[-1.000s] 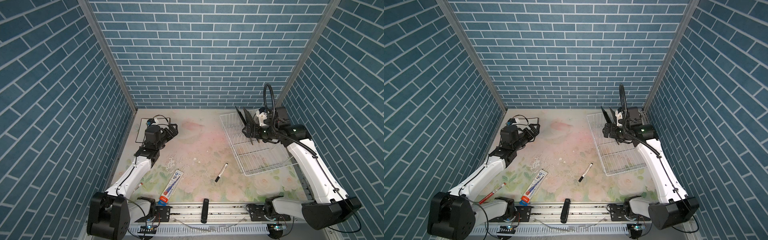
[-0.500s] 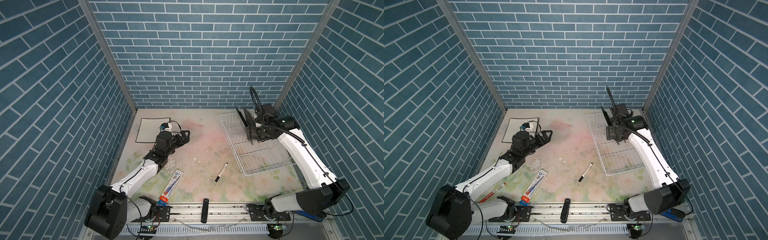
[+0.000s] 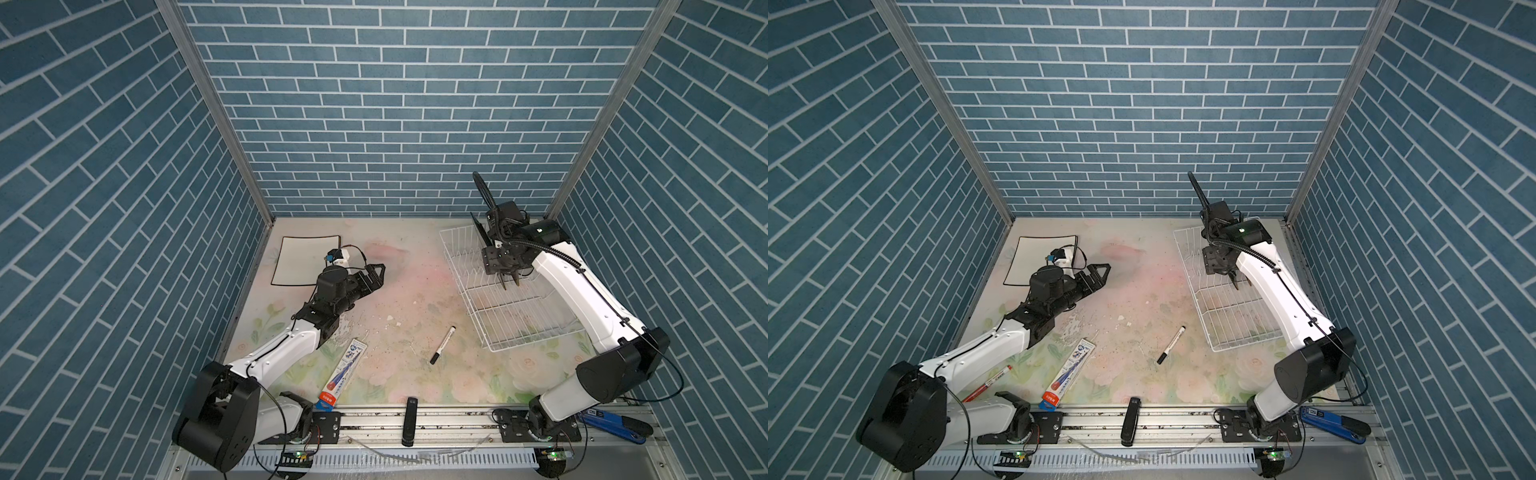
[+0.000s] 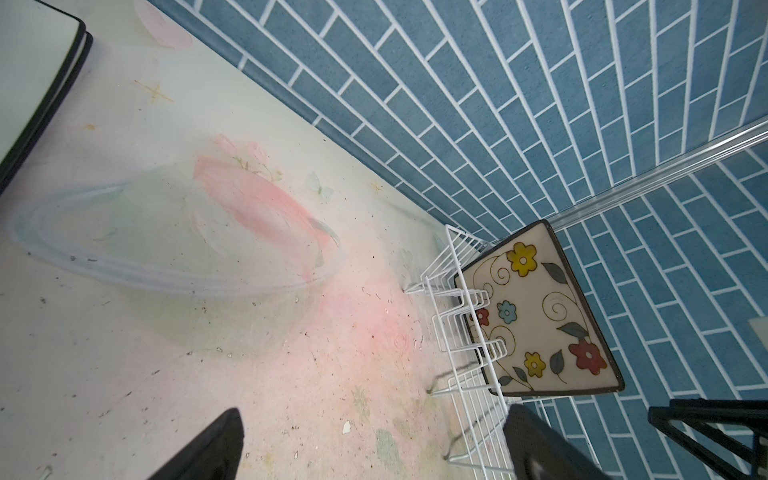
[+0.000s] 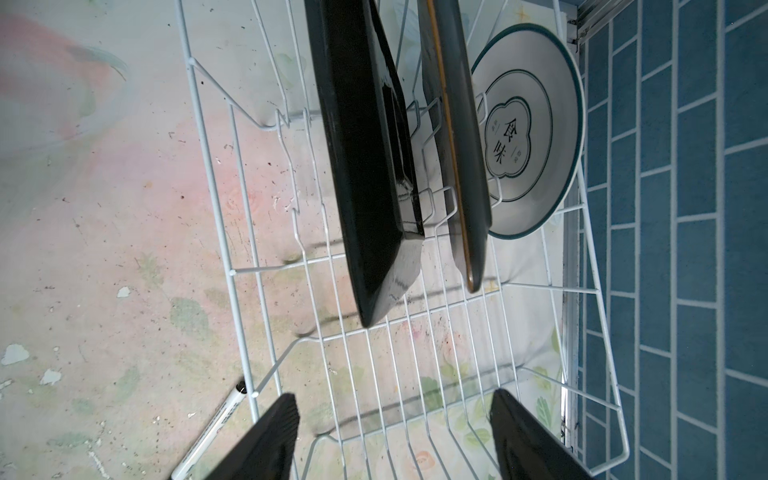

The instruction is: Unload the plates from the dish rack

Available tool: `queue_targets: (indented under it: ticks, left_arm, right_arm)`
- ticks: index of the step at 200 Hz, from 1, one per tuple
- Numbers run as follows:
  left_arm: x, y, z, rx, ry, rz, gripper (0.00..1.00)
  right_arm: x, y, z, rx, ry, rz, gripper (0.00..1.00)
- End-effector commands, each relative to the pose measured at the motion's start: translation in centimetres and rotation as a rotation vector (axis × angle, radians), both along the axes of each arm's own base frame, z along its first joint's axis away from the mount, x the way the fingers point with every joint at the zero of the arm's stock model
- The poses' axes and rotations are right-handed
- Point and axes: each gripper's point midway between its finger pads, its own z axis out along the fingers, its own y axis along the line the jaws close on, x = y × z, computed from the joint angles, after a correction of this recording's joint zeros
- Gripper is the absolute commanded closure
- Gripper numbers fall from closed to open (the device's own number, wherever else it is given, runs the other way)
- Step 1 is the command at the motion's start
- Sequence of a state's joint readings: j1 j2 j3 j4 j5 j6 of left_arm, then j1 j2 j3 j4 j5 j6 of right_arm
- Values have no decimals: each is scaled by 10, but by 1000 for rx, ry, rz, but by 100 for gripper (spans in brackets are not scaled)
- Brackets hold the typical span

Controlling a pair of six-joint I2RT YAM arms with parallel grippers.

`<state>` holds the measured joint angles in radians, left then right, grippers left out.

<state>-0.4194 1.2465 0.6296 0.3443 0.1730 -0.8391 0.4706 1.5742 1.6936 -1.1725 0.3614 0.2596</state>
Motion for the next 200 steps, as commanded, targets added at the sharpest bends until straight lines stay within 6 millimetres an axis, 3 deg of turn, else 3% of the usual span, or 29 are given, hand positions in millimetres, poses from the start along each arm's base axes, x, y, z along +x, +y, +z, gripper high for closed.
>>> queue_targets:
  ticks: [1, 57, 123, 134, 200]
  left_arm:
    - [-1, -10, 6, -30, -16, -40, 0]
    - [1, -28, 0, -51, 12, -88, 0]
    - [0, -51, -14, -32, 50, -149, 0]
    - [4, -56, -4, -40, 28, -155, 0]
    - [7, -69, -9, -49, 40, -184, 0]
  right_arm:
    - [9, -2, 13, -41, -49, 14, 26]
    - [23, 5, 4, -67, -29, 24, 39]
    - [37, 13, -7, -102, -14, 50, 45]
    - [39, 13, -9, -111, -12, 53, 46]
    - [52, 10, -17, -170, -12, 46, 53]
